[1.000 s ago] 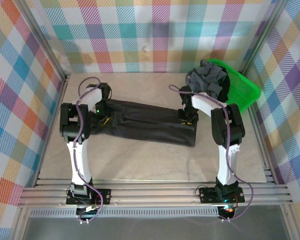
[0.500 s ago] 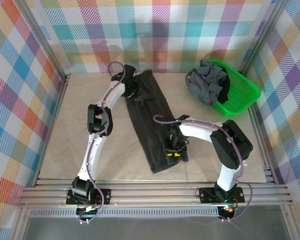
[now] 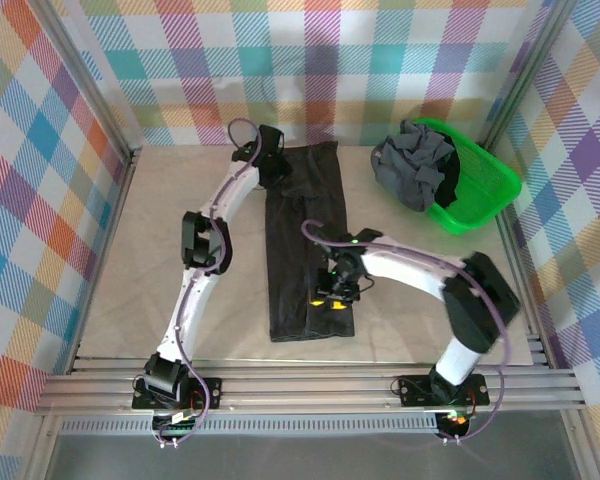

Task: Fold and stack the t-shirts

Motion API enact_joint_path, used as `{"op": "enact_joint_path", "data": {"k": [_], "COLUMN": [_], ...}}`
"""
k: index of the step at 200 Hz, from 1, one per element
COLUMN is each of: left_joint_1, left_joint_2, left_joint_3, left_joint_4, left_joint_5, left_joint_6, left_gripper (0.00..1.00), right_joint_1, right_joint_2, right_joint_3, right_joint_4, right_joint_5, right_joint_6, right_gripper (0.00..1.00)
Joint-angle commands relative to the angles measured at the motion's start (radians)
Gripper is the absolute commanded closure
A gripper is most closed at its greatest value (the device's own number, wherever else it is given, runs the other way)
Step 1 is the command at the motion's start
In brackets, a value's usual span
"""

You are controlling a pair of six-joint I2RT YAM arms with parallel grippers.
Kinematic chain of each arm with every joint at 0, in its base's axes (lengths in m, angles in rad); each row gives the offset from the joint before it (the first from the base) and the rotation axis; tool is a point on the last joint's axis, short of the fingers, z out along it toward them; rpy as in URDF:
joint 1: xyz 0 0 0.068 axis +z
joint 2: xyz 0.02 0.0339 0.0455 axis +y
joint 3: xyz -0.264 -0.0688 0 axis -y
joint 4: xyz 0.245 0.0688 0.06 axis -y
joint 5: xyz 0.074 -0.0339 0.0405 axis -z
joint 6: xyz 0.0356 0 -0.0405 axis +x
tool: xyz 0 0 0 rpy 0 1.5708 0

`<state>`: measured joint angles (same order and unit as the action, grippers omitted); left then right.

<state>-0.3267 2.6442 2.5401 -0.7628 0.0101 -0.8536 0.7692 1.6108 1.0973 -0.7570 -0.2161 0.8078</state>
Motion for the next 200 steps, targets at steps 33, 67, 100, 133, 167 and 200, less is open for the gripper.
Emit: {"op": "enact_joint_path", "data": {"k": [33, 67, 100, 133, 167, 200], "left_joint_1": [-0.059, -0.208, -0.363, -0.428, -0.452, -0.489], "left_joint_2": [-0.776, -1.065, -1.193, -1.148, -1.111, -1.055], "left_joint_3": [-0.99, -1.513, -1.777, -1.792, -1.798, -1.735], "left_joint_4": [0.021, 0.059, 0.181, 0.207, 0.303, 0.332], "left_joint_5": [0.044, 0.23, 0.315, 0.301, 0.298, 0.294], "left_joint_6": [-0.043, -0.12, -0.271, -0.299, -0.338, -0.356], "left_gripper": [0.55, 0.55, 0.54, 0.56, 0.59, 0.66], "right_joint_1": [-0.128, -0.13, -0.131, -0.13, -0.13, -0.129], "right_joint_2": [-0.296, -0.268, -0.168, -0.091, -0.068, -0.064], "right_joint_3": [-0.293, -0.396, -0.39, -0.364, -0.363, -0.332], "right_joint_4": [-0.016, 0.107, 0.186, 0.203, 0.247, 0.26], "right_joint_5": [-0.057, -0.156, -0.185, -0.196, -0.215, -0.217], "right_joint_6": [-0.044, -0.046, -0.066, -0.066, -0.041, -0.012], "right_gripper": [0.5, 0.48, 0.49, 0.54, 0.6, 0.69]}}
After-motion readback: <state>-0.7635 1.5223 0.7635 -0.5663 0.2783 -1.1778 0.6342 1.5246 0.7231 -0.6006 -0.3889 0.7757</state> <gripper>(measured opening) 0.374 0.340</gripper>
